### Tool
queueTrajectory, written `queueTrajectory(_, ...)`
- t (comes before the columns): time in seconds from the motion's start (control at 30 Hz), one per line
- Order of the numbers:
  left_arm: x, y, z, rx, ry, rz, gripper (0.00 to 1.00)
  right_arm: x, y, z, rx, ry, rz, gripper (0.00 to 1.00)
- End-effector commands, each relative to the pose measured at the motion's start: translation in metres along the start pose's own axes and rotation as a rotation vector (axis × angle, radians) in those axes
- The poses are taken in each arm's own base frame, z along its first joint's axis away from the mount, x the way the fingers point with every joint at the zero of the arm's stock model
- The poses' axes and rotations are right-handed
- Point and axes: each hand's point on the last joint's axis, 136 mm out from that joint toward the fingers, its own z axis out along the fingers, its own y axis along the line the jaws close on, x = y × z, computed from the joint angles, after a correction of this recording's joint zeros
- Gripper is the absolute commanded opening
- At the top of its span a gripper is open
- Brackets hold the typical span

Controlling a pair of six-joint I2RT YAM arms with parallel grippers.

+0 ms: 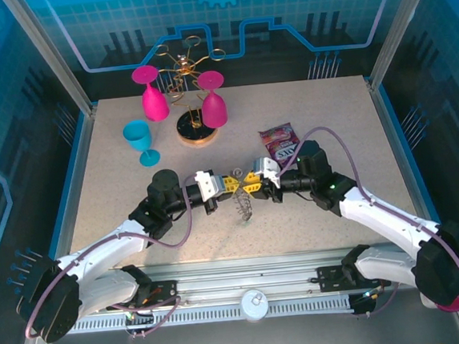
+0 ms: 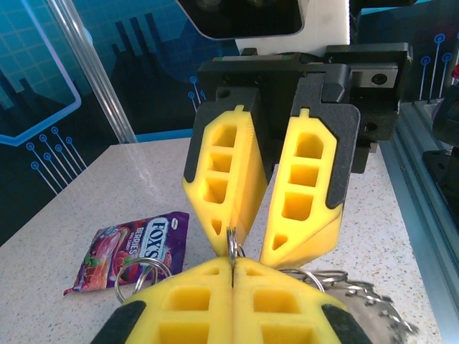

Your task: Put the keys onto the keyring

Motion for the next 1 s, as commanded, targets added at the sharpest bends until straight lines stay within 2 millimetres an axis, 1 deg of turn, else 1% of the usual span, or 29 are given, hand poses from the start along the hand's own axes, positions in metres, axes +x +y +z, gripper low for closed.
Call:
queueTrajectory(0.0, -0.015, 0.001, 0.000, 0.016, -0.055, 0.022, 0.00, -0.021, 0.000, 0.000, -0.015, -0.061, -0.046, 0.21)
queueTrajectory(0.13, -0.014, -0.001, 0.000, 0.025, -0.050, 0.021, 0.00, -0.023, 0.000, 0.000, -0.016, -0.068, -0.048, 0.23)
queueTrajectory(0.23, -0.013, -0.001, 0.001, 0.029, -0.049, 0.020, 0.00, -0.026, 0.002, 0.001, -0.032, -0.076, -0.048, 0.21)
queueTrajectory(0.3, -0.014, -0.002, 0.001, 0.037, -0.051, 0.017, 0.00, -0.026, 0.003, 0.002, -0.042, -0.080, -0.048, 0.16)
queueTrajectory(0.33, -0.013, -0.002, 0.002, 0.035, -0.052, 0.016, 0.00, -0.026, 0.003, 0.002, -0.046, -0.079, -0.047, 0.12)
queueTrajectory(0.4, -0.014, -0.001, 0.002, 0.031, -0.056, 0.015, 0.00, -0.026, 0.004, 0.003, -0.058, -0.077, -0.046, 0.00)
queueTrajectory(0.5, -0.010, 0.007, 0.003, -0.005, -0.018, -0.007, 0.00, -0.027, 0.004, 0.002, -0.061, -0.054, -0.053, 0.00)
queueTrajectory(0.57, -0.002, 0.012, 0.003, -0.029, 0.039, -0.018, 0.23, -0.024, 0.004, 0.001, -0.063, -0.003, -0.063, 0.00)
queueTrajectory(0.63, 0.004, 0.013, 0.003, -0.027, 0.096, -0.019, 0.28, -0.017, 0.007, 0.002, -0.068, 0.076, -0.092, 0.00)
queueTrajectory(0.67, 0.007, 0.014, 0.003, -0.023, 0.128, -0.020, 0.29, -0.017, 0.008, 0.003, -0.072, 0.113, -0.109, 0.00)
queueTrajectory(0.73, 0.011, 0.015, 0.004, -0.014, 0.177, -0.019, 0.29, -0.012, 0.011, 0.005, -0.089, 0.183, -0.138, 0.00)
queueTrajectory(0.83, 0.015, 0.014, 0.005, 0.015, 0.238, -0.006, 0.23, -0.009, 0.015, 0.008, -0.107, 0.279, -0.192, 0.00)
queueTrajectory(0.9, 0.016, 0.011, 0.005, 0.037, 0.262, 0.010, 0.18, -0.012, 0.017, 0.011, -0.121, 0.323, -0.228, 0.00)
queueTrajectory(0.93, 0.015, 0.011, 0.006, 0.041, 0.268, 0.018, 0.15, -0.015, 0.019, 0.012, -0.130, 0.329, -0.239, 0.00)
queueTrajectory(0.97, 0.015, 0.011, 0.007, 0.050, 0.275, 0.025, 0.08, -0.021, 0.021, 0.014, -0.141, 0.324, -0.248, 0.00)
